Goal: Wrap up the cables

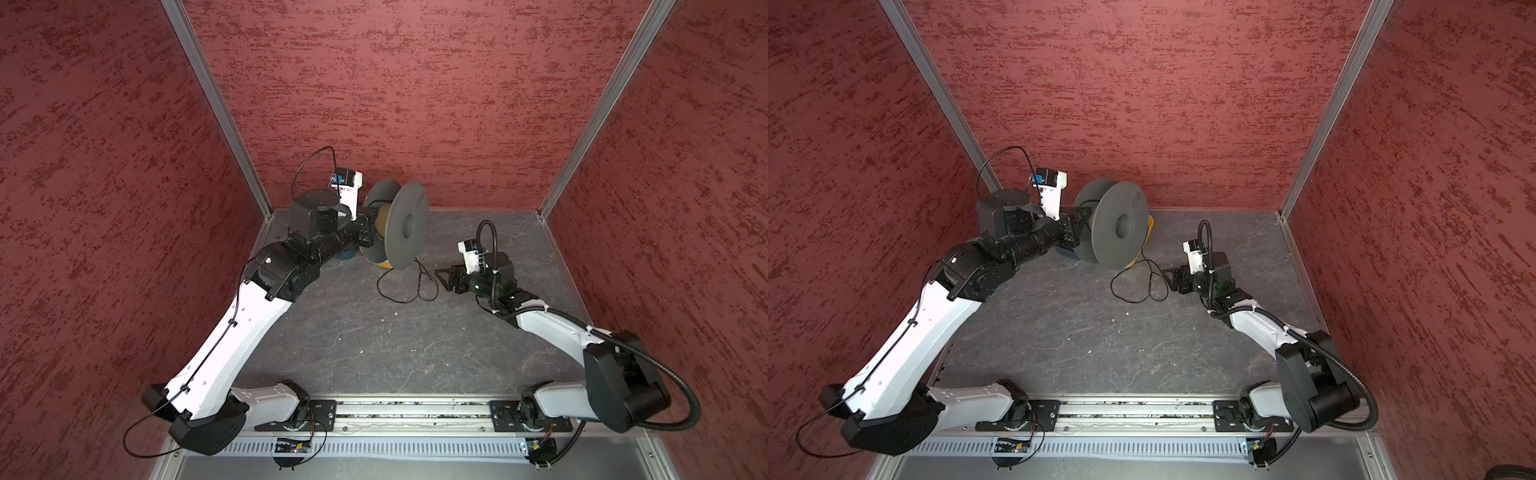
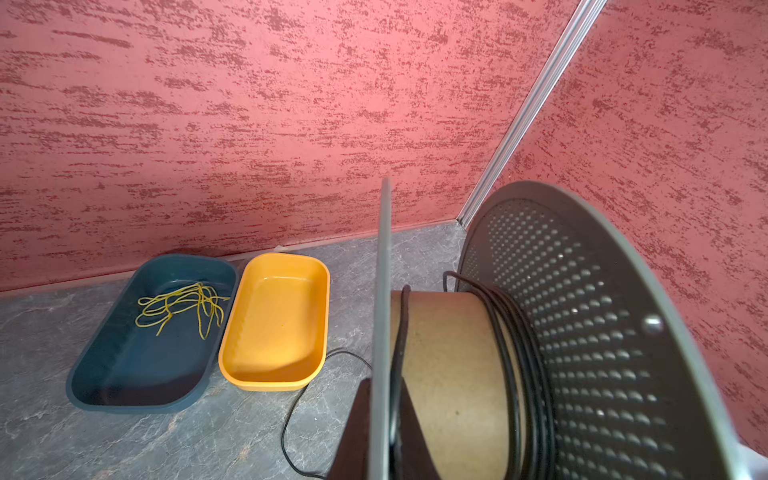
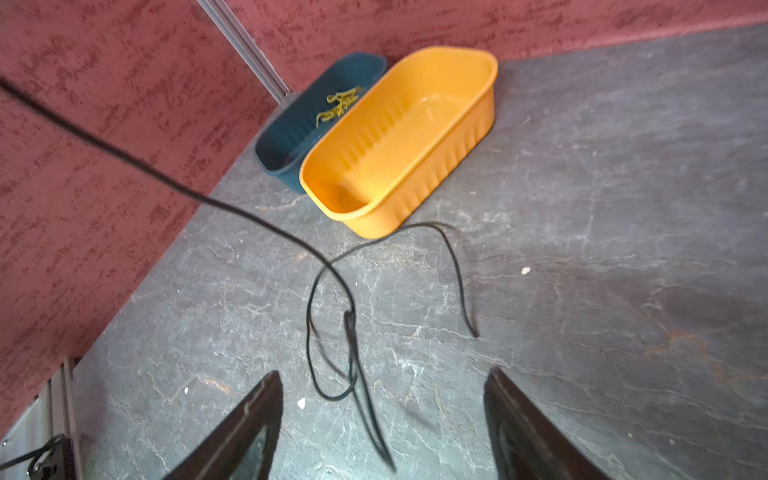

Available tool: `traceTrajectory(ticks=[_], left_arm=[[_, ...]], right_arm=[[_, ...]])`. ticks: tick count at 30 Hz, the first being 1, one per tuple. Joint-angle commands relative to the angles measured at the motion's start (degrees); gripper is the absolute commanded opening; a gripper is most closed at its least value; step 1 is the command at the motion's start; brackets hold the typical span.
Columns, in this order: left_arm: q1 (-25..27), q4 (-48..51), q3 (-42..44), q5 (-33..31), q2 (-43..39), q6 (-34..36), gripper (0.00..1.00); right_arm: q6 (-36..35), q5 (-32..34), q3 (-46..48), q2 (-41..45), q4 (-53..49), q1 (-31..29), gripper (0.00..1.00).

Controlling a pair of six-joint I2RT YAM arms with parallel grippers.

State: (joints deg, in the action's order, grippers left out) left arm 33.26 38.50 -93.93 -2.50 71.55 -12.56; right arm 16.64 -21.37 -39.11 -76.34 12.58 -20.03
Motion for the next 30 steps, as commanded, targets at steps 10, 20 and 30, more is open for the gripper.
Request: traceTrajectory(ticks=[10,20,30], left_arm=[[-0.4,-7.9,0.2,-1.4,-0.6,-1.3,0.0],[-0.4,-7.1,-0.1,-1.8,-0.4,-1.0,0.0],[-0.2,-5.9,0.6,-1.7,-1.4,-1.3,0.0]], right_arm=[[3.1,5.5,7.1,5.6,-0.3,0.0,0.77],[1.0,8.9,2.9,-2.4,1.9,-2.2,0.71],[-0.5,21.3,-10.8,-18.6,0.9,-8.4,0.77]])
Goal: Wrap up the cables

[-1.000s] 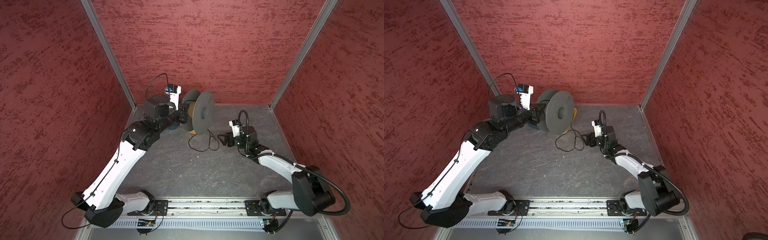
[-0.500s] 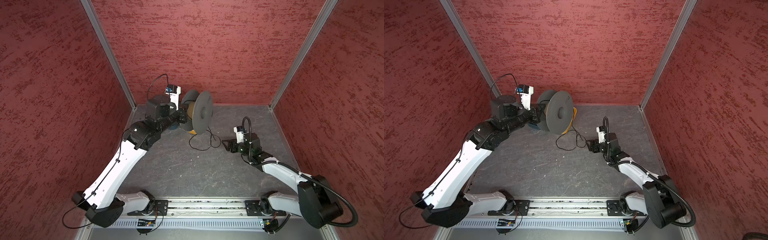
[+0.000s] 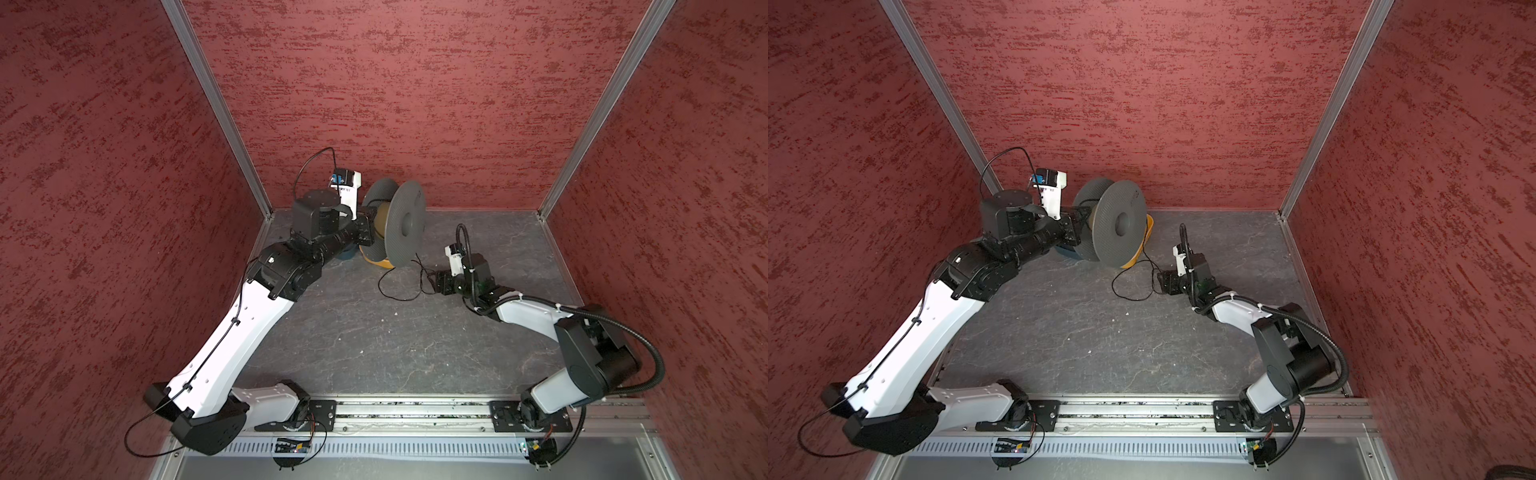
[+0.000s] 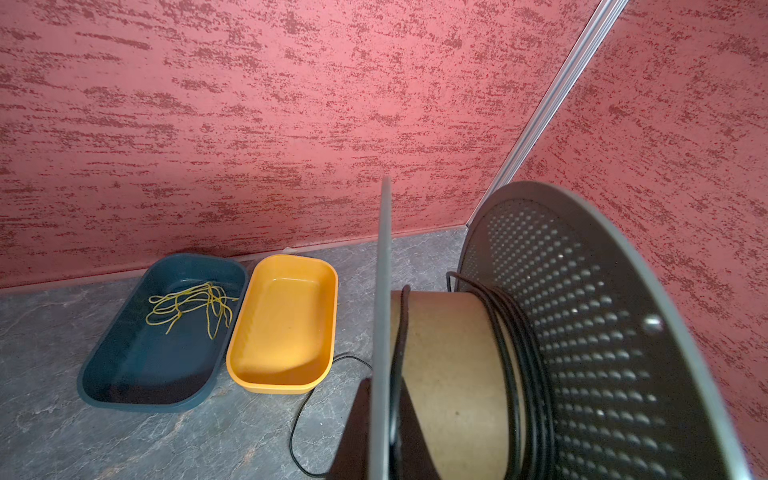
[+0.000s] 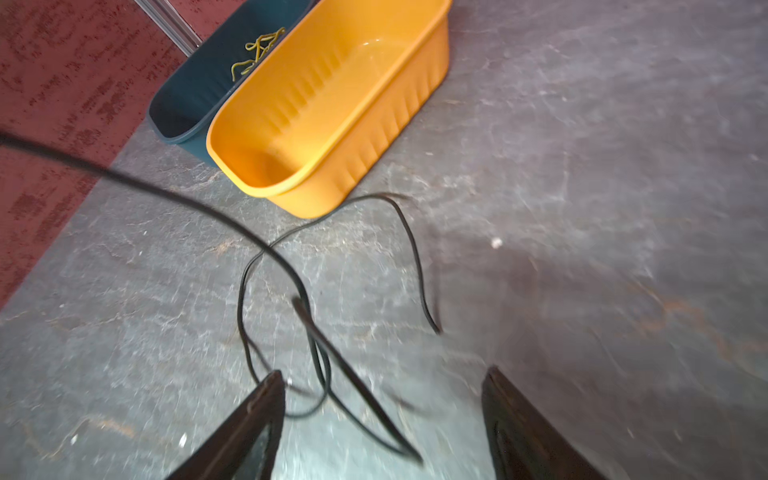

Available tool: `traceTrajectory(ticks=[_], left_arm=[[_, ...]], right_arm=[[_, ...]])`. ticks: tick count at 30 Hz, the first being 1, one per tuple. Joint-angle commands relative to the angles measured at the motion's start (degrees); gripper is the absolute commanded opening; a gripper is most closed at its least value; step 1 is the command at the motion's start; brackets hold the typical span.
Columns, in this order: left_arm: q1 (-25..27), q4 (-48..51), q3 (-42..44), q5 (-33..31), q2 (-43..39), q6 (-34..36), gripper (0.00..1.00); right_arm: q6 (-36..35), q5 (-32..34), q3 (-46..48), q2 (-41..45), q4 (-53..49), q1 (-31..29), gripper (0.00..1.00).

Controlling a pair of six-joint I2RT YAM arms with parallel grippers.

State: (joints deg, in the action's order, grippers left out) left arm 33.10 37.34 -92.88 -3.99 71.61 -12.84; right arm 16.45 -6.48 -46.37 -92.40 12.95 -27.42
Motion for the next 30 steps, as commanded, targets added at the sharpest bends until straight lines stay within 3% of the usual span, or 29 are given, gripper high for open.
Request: traceTrajectory(ticks=[1,8,11,16,24,30], left_arm=[[0.0,-4.6,-0.4,-0.4,-1.6,-1.0,0.0],[1.2,-3.0,0.0,-4.7,-2.8,0.2,0.0],[1.4,-2.5,0.1,-5.8,-3.1,0.8,0.0],[1.7,-2.5,0.1,-5.8,-2.9,0.8,0.0],[2.0,-3.0,0.2,-5.6,-2.4,0.9,0.0],[2.5,-3.2,0.4,-5.8,-3.1,0.9,0.0]], right_arm=[[0.3,8.4,-5.4,-3.9,-0.7,-1.1,0.77],[2.5,18.9,-12.0,-9.0,-3.7,-1.0,0.78],[1.3,16.7,-11.7,-8.0,-3.1,-0.8,0.78],[-2.7,5.4,-8.7,-2.7,-2.0,-0.9,0.83],[-6.8,10.1,-2.0,8.0,-6.6,-0.9,0.87],[-9.8,16.2,-0.1,7.1,-7.2,-0.8,0.88]])
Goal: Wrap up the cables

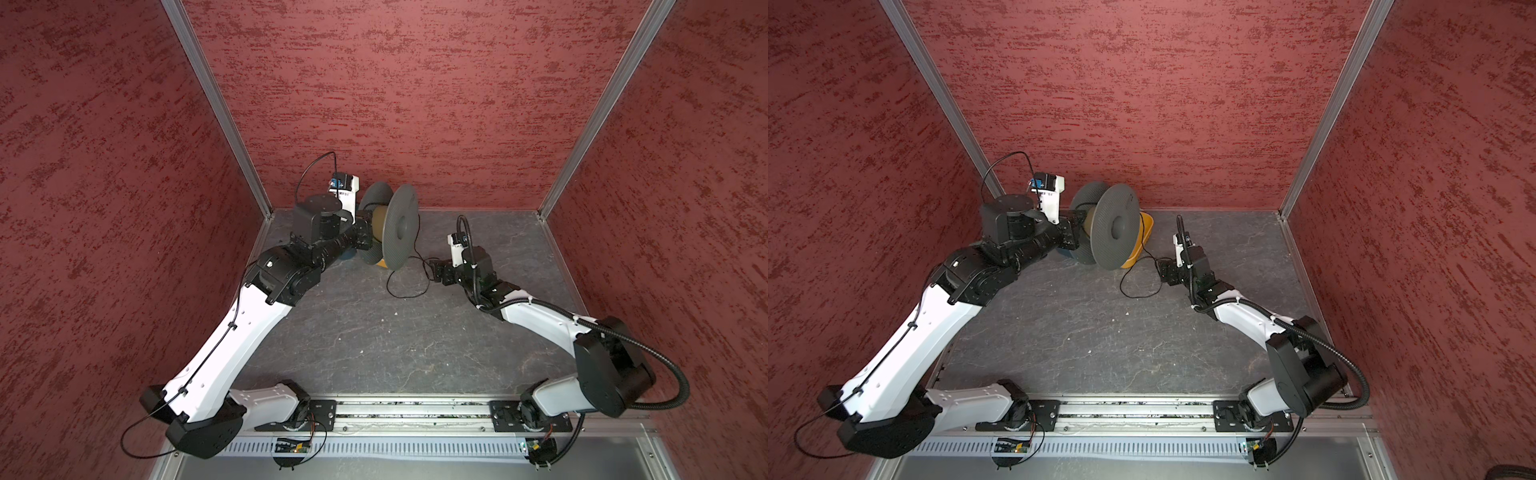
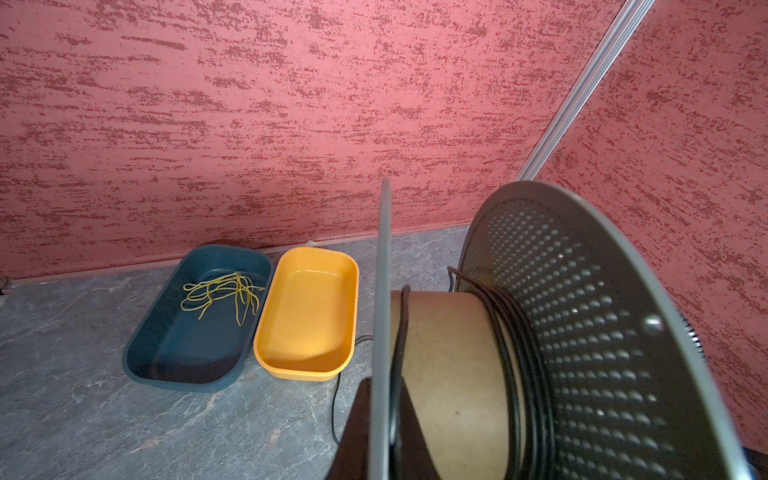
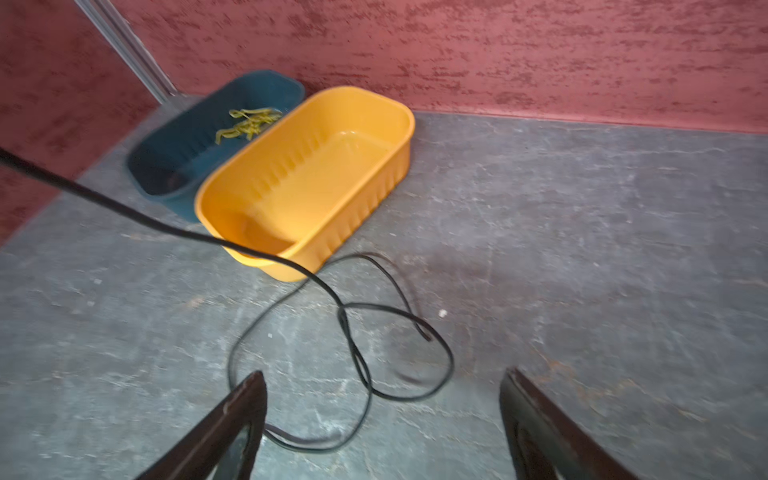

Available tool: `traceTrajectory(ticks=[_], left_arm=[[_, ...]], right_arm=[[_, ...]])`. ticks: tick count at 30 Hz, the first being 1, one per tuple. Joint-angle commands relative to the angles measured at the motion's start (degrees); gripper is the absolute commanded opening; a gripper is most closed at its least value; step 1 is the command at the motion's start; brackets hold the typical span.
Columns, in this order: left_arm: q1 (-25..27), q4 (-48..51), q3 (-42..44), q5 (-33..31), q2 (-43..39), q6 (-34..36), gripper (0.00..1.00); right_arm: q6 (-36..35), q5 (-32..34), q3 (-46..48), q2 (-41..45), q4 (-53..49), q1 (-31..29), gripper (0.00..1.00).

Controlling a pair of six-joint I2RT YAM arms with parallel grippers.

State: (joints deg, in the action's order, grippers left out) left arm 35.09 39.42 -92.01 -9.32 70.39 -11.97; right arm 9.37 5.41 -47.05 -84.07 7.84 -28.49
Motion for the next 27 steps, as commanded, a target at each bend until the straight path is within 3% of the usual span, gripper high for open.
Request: traceTrajectory(ticks=[1,8,15,20,27], left_arm=[[0.6,-5.3,-0.5,-0.4,-1.9,0.1,0.0],[0.6,-4.9,-0.6,-0.5,-2.2,0.2,0.0],[0.6,-4.7,-0.5,-0.2,-2.6,0.2,0.0],[0.6,-4.7,-0.4,-0.1,-2.8,0.1,0.0],[0.8,-3.6,-0.4,-0.7,-3.7,-0.2,0.0]], right_arm=[[-2.5,4.9,-0.1,-2.1,-2.7,0.2,0.88],[-2.7,-5.9,4.2,-0.5,9.7,0.2,0.87],[-5.1,1.1,3.5,-4.8,11.0,0.3,0.79],[-8.4,4.2,-1.3,-12.3,9.9,0.3,0.81],[-5.6,4.1,-7.0,-19.7,14.4,0.3,0.85]])
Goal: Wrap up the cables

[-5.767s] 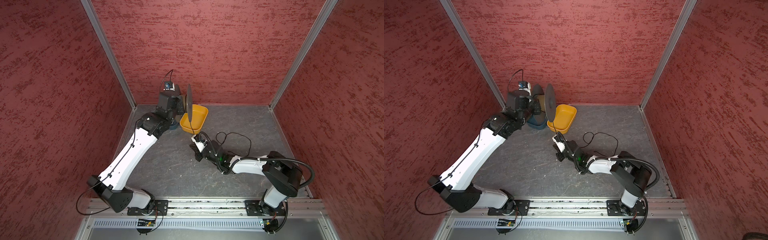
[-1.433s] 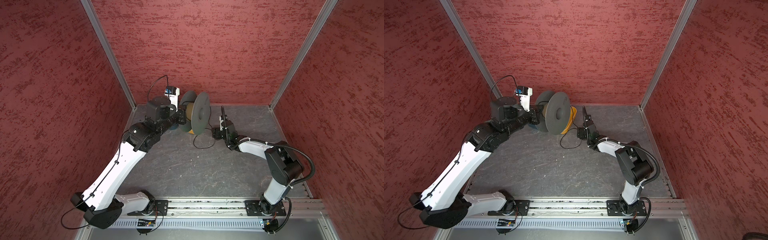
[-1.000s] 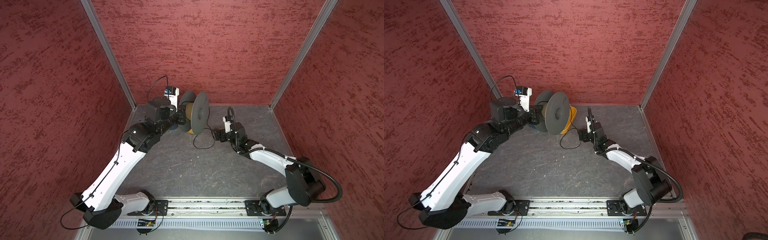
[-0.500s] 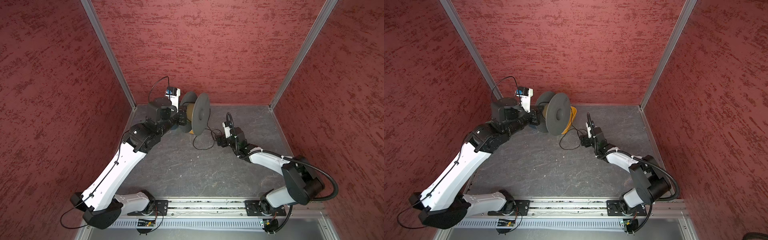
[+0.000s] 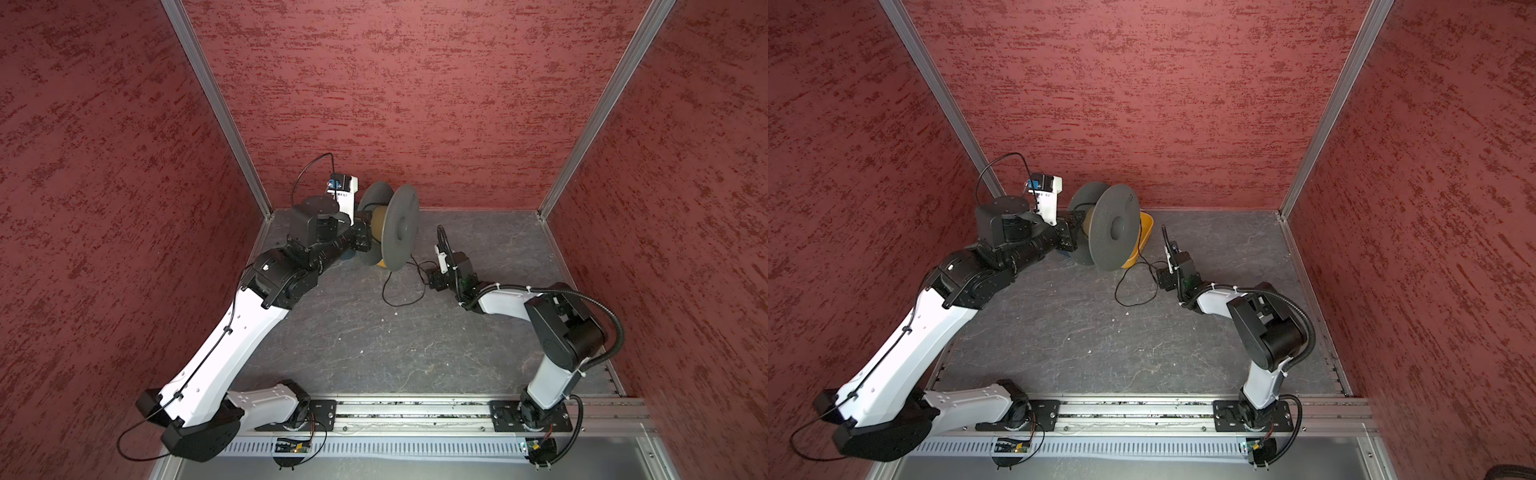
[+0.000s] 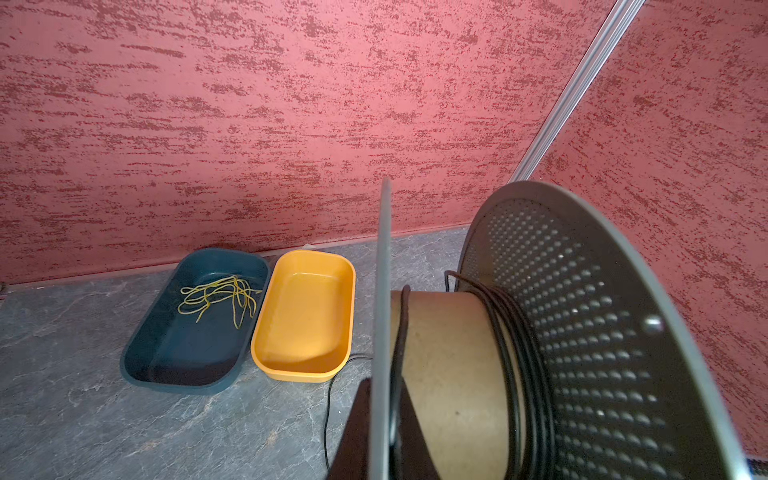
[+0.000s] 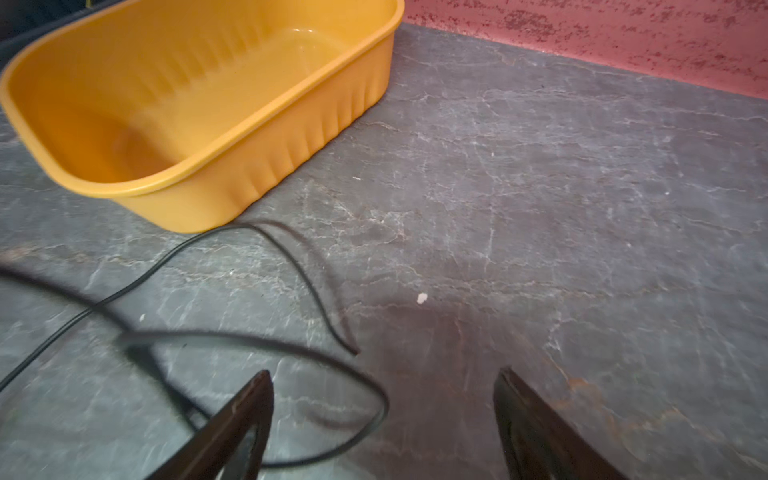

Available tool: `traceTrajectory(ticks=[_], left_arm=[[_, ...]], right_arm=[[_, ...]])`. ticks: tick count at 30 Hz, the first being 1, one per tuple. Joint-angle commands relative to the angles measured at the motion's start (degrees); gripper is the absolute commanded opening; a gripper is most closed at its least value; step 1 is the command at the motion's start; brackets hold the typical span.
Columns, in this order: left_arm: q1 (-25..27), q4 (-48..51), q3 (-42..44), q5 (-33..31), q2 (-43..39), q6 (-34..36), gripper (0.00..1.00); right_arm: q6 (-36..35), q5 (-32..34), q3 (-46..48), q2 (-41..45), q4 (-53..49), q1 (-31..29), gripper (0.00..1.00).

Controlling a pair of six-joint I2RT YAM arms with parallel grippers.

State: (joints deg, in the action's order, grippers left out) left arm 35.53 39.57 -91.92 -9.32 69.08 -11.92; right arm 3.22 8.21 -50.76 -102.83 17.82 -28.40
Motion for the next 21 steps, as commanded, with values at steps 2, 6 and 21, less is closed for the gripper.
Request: traceTrajectory(ticks=[2,6,21], left_arm=[[0.4,-2.8,-0.3,-1.4,-2.9,-0.3,0.0],[1.2,-0.9,0.0,-4.8,-4.8,-0.7,0.0],[4.9,1.9,-0.1,-12.8,-6.6,1.3,0.0]], right_arm=[[3.4,0.8,-5.9,-2.2,3.8,1.0,0.86],[12.7,-5.1,-9.6,-3.7,2.6,5.0,0.87],[23.2,-19.7,-8.6,-2.7,2.6,15.7,0.88]])
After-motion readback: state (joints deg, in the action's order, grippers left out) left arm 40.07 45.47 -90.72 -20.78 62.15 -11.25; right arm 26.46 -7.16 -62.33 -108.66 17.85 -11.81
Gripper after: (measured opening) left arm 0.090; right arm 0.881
